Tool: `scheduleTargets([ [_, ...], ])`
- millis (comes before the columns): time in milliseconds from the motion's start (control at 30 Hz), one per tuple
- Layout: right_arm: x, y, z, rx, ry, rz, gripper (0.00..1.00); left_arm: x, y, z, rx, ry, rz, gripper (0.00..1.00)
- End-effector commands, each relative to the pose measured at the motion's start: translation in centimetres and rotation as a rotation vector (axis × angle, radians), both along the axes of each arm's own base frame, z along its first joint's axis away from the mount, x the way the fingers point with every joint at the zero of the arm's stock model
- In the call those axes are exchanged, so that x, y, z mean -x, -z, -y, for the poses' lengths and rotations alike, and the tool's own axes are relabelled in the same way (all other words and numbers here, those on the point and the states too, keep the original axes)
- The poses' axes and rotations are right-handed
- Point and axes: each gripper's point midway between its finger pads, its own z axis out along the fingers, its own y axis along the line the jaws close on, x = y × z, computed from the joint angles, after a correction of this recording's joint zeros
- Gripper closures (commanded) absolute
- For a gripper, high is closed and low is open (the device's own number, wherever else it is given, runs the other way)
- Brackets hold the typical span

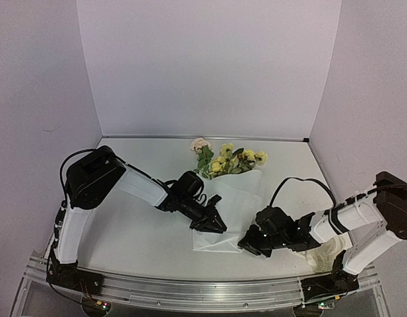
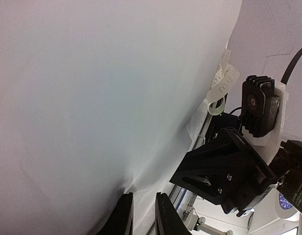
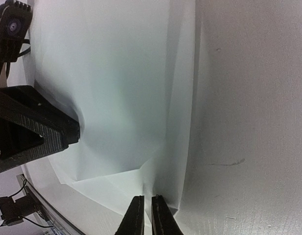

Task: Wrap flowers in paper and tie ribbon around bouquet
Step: Press the fold line of the folded bouquet, then move the folded bouquet to the center of the board.

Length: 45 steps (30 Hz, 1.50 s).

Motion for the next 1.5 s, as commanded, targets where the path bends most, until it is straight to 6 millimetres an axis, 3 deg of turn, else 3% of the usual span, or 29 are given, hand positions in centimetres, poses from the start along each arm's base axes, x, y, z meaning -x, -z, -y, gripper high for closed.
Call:
scheduleTargets([
  [0,1.5,2.4,1.5,0.115,-0.01,-0.025,0.91,-0.8,0.0,0.8,0.001,-0.022,0.018,0.82],
  [200,2.5,2.2,2.5,0.13,-0.02,-0.007,0.86,-1.1,0.6,0.7,-0.019,-0.039,0.015,0.82],
  [500,1.5,-2.6,2.7,0.141,-0.066,0.09,0.69,-1.8,-0.1,1.0,-0.006,-0.045,0.034,0.82],
  [600,-0.4,-4.6,4.2,0.147,0.001,0.134,0.62,-1.9,-2.5,1.4,0.036,-0.033,0.078,0.8],
  [733,-3.1,-5.3,6.2,0.151,0.067,0.139,0.44,-2.2,-6.6,1.8,0.099,-0.017,0.146,0.74],
  [933,-7.4,-5.5,5.8,0.169,0.063,0.149,0.27,-3.1,-10.2,0.9,0.125,-0.047,0.216,0.71],
  [1067,-9.7,-4.3,5.8,0.167,0.088,0.136,0.27,-4.9,-10.8,-1.5,0.11,-0.122,0.237,0.71],
  [1267,-11.8,-2.5,5.1,0.167,0.096,0.105,0.46,-9.1,-9.1,-8.0,0.037,-0.307,0.234,0.72],
  [1467,-13.5,-1.9,3.6,0.172,0.076,0.096,0.62,-11.1,-8.1,-12.0,0.001,-0.376,0.232,0.72],
])
